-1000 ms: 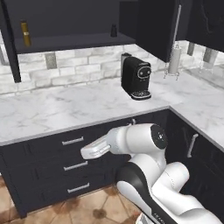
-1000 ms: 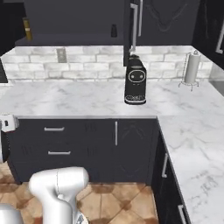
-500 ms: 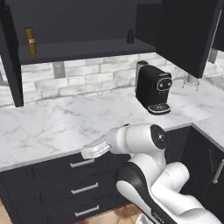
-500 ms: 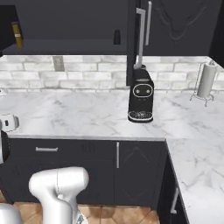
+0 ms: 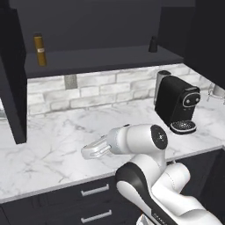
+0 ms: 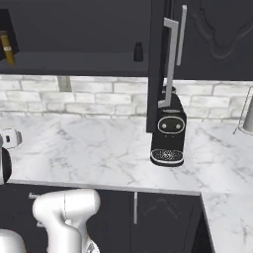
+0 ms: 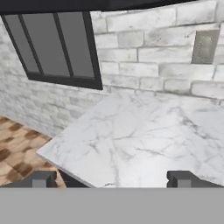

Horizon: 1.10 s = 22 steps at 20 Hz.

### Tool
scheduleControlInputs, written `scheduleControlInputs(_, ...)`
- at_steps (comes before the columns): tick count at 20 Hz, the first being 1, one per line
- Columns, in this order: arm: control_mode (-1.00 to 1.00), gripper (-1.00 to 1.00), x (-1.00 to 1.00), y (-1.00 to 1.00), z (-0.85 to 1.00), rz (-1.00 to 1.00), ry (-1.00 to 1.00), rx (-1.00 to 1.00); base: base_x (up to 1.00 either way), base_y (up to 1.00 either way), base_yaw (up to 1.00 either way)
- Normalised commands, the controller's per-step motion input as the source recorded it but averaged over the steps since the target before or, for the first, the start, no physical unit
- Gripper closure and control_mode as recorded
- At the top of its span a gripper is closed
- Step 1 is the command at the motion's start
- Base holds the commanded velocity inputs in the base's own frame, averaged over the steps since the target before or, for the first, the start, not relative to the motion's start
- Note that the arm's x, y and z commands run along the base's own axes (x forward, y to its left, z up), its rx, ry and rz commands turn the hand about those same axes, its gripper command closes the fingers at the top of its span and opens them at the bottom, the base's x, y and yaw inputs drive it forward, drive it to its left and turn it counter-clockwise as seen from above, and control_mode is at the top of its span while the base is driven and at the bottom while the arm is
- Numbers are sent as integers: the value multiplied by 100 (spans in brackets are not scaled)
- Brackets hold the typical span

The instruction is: Collect the turmeric, mayonnaise, and shaker from the cabinet and place them next to the stove.

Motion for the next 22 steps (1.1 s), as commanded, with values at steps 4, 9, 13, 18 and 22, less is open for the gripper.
scheduleControlInputs(4,100,-100,0,0,0,0,0,0,73,0,20)
scheduleControlInputs(9,100,-100,0,0,0,0,0,0,73,2,25)
scheduleControlInputs(13,100,-100,0,0,0,0,0,0,69,9,31)
scheduleControlInputs(18,-100,-100,49,0,12,17,-3,5,14,2,6)
scheduleControlInputs(22,-100,-100,44,-1,48,5,-2,1,0,0,0)
